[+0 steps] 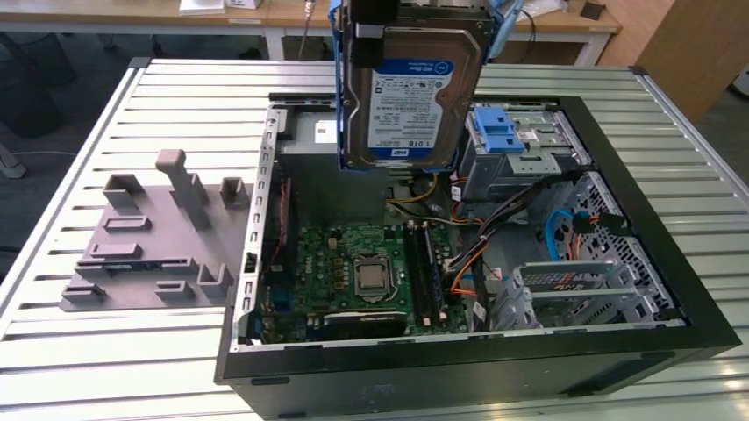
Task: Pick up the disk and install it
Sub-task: 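Insert the disk into the insertion slot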
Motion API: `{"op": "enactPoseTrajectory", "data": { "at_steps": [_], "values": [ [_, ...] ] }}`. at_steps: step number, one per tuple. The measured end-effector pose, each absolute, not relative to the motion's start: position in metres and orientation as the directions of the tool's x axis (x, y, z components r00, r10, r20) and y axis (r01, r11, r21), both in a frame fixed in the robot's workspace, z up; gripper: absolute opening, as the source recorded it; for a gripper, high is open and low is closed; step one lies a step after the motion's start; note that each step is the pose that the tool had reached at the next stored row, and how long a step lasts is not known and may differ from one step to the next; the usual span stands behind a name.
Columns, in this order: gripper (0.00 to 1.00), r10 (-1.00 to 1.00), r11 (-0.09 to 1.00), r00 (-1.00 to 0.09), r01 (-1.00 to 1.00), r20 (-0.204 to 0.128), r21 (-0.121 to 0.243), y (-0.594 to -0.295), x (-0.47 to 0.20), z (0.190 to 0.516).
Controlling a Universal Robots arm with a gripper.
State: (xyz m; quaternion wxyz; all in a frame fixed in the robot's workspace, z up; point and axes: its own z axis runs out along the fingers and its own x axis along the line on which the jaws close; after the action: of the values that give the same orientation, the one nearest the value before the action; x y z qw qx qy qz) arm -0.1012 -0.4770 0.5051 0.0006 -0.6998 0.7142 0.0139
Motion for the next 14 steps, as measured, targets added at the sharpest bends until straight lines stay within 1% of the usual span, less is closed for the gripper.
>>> {"op": "enactPoseTrajectory", "data": {
  "at_steps": [4, 14],
  "values": [
    [0.37, -1.0, 0.02, -0.02, -1.0, -0.02, 0.019, -0.489, -0.101, 0.505],
    [0.37, -1.0, 0.02, -0.02, -1.0, -0.02, 0.019, -0.5, -0.087, 0.501]
  ]
}}
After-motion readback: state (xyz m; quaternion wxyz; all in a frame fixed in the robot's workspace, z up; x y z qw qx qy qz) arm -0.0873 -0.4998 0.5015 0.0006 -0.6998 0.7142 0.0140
